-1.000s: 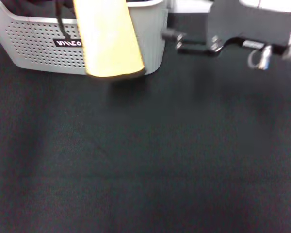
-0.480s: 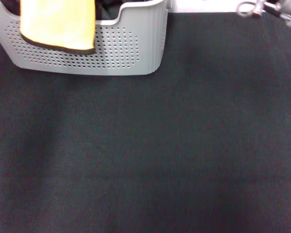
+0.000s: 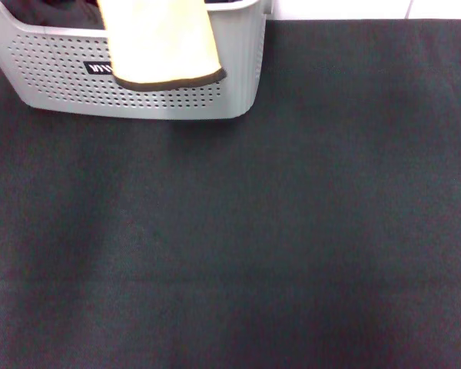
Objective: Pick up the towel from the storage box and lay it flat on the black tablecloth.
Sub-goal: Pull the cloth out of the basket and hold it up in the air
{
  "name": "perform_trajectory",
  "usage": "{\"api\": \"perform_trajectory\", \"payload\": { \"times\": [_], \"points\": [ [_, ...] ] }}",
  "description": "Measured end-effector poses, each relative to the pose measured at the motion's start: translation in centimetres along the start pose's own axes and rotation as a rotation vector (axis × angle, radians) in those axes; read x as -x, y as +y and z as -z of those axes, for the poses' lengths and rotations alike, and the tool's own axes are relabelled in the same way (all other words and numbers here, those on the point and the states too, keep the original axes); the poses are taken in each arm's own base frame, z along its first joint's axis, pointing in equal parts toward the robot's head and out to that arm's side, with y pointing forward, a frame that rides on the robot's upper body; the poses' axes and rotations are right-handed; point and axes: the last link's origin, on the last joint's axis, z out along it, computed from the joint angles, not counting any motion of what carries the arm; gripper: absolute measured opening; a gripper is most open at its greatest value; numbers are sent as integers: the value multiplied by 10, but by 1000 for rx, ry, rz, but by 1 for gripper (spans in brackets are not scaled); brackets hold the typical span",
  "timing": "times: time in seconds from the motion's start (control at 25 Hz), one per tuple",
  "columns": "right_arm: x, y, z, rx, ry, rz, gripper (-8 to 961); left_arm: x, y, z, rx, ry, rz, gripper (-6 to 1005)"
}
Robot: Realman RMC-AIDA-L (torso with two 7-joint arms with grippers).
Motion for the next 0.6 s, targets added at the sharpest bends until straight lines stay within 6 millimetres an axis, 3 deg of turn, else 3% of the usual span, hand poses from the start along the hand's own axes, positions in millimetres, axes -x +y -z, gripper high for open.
{"api": "perform_trajectory", "payload": {
  "times": [0.28, 0.6],
  "points": [
    [5, 1, 4, -10, -27, 6, 768, 2, 0, -1, 0, -13, 36, 15],
    [7, 10, 25, -24, -38, -1, 768, 4, -1, -3, 3, -32, 84, 15]
  ]
}}
